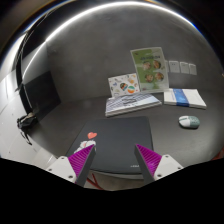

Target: Arrange mouse

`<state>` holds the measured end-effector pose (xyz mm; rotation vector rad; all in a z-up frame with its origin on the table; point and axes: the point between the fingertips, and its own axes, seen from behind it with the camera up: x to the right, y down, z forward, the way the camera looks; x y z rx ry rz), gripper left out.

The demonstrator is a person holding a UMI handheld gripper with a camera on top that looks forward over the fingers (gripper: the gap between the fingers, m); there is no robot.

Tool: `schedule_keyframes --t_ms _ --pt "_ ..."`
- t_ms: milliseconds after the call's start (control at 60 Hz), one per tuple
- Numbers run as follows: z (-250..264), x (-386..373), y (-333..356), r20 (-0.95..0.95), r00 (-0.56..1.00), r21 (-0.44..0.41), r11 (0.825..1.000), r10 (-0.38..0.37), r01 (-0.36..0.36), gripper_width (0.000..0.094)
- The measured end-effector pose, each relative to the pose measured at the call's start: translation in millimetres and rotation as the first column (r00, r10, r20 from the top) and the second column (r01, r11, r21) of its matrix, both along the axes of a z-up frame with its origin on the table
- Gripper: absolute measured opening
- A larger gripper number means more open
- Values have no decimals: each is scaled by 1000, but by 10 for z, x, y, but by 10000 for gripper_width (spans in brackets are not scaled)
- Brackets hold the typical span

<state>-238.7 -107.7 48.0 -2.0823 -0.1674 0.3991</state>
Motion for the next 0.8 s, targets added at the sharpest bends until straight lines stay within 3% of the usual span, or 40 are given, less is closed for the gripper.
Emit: schedule_keyframes --t_ms 100,217,367,500,583,600,617,800 --pt "-100 219 125 -15 994 -35 994 -109 108 819" --pt "-233 843 245 71 957 -33 958 -281 284 819" --pt "-377 1679 286 203 893 1 912 -401 409 821" --pt "-515 2400 468 281 849 11 887 -446 462 814" --pt "-533 2681 710 310 856 28 904 -414 427 826" --pt "-539 2733 765 307 860 30 907 -408 420 862" --pt "-554 2773 806 306 864 22 911 -399 413 812" --pt "-570 3019 1345 259 926 -28 956 -275 292 831"
